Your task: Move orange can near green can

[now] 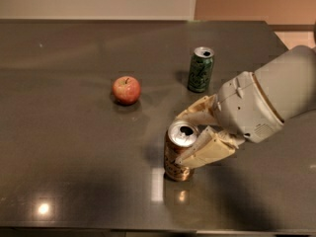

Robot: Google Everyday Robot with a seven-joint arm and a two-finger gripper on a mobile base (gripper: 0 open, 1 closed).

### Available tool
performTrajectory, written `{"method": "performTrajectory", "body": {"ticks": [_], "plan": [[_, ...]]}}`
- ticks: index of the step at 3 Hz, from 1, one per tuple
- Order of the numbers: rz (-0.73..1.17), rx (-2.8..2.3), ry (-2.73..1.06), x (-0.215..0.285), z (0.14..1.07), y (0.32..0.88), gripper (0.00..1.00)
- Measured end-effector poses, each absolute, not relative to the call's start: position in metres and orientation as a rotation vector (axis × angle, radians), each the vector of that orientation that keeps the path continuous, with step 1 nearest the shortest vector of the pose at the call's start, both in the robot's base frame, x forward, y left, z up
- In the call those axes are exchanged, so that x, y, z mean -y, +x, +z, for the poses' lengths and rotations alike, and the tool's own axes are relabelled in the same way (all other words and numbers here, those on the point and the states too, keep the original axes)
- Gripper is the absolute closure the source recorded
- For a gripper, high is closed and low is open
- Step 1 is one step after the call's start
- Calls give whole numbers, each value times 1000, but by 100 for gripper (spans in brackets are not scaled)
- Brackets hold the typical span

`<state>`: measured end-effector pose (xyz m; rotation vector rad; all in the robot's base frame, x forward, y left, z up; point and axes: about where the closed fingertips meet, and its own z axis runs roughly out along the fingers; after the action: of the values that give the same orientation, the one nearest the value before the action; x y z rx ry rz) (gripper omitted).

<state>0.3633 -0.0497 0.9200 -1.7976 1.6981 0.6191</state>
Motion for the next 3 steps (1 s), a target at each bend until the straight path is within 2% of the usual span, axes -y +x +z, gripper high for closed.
{"method": "performTrajectory", "body": {"ticks": [1, 3], "plan": [[549, -1749, -1721, 67, 942, 389, 100], [431, -1805, -1592, 106, 977, 449, 100]]}}
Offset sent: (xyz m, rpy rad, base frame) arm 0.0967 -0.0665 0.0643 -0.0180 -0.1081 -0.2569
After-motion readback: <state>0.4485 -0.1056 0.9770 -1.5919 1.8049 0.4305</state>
